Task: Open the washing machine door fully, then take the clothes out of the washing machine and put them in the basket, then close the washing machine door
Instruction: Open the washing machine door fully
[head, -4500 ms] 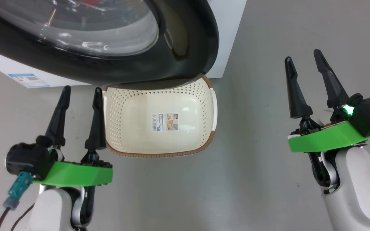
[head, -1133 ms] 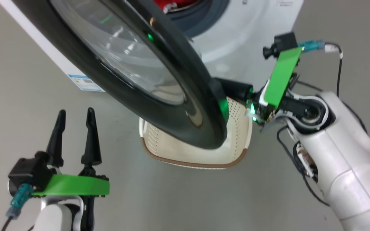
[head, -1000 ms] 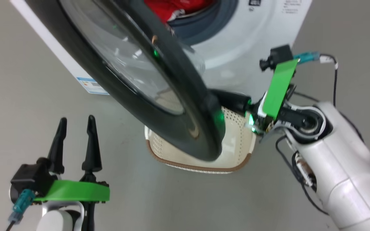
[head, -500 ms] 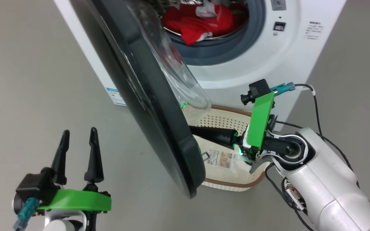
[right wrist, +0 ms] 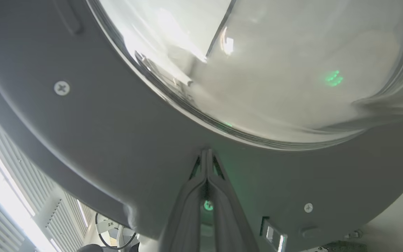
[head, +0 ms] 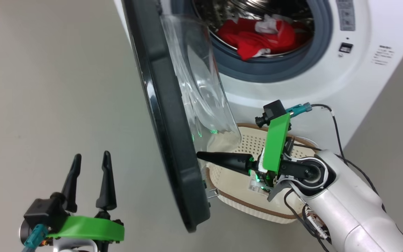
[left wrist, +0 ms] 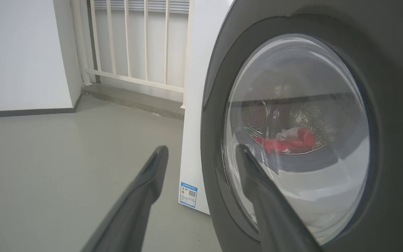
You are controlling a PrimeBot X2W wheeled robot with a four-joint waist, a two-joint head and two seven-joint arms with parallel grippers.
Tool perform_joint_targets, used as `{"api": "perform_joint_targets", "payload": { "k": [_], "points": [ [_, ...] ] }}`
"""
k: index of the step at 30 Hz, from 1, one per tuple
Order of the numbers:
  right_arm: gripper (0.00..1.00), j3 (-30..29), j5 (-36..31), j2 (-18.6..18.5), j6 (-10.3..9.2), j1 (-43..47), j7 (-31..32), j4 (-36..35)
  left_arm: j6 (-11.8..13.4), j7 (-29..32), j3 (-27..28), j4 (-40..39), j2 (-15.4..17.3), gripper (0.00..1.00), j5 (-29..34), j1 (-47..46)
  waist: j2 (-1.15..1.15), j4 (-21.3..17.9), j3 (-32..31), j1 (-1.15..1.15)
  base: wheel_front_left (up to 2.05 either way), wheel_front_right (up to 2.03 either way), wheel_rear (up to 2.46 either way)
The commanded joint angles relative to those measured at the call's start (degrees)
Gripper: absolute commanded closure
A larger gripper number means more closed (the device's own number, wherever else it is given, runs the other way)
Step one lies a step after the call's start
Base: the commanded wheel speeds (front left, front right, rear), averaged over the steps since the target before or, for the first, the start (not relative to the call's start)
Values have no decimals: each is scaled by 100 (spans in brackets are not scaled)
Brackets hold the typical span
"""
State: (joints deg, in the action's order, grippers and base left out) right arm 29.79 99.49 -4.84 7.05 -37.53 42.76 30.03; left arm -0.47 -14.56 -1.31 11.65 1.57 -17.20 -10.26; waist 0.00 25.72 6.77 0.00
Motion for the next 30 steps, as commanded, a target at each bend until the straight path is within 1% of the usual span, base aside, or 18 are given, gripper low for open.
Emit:
{"api": "perform_joint_targets", "payload": {
  "k": [1,9,21,26,30],
  "points": [
    [100,119,59,195,44,24,-43,-157,-1,-44,156,-108,131,0,-45,32,0,177,-74,0,0,0,0],
    [100,402,249,196,44,-9,-223,-137,7,-44,83,-72,131,0,-80,109,0,489,-178,0,0,0,0],
    [100,1081,631,196,44,-293,-550,-66,36,-44,238,-206,131,0,-137,268,0,546,-145,0,0,0,0],
    [100,1102,639,196,44,-351,-574,32,24,-44,224,-182,131,0,-179,289,0,538,-138,0,0,0,0],
    [100,1018,485,196,44,-360,-812,207,-1,-44,197,-116,131,0,-176,275,0,520,-165,0,0,0,0]
  ]
}}
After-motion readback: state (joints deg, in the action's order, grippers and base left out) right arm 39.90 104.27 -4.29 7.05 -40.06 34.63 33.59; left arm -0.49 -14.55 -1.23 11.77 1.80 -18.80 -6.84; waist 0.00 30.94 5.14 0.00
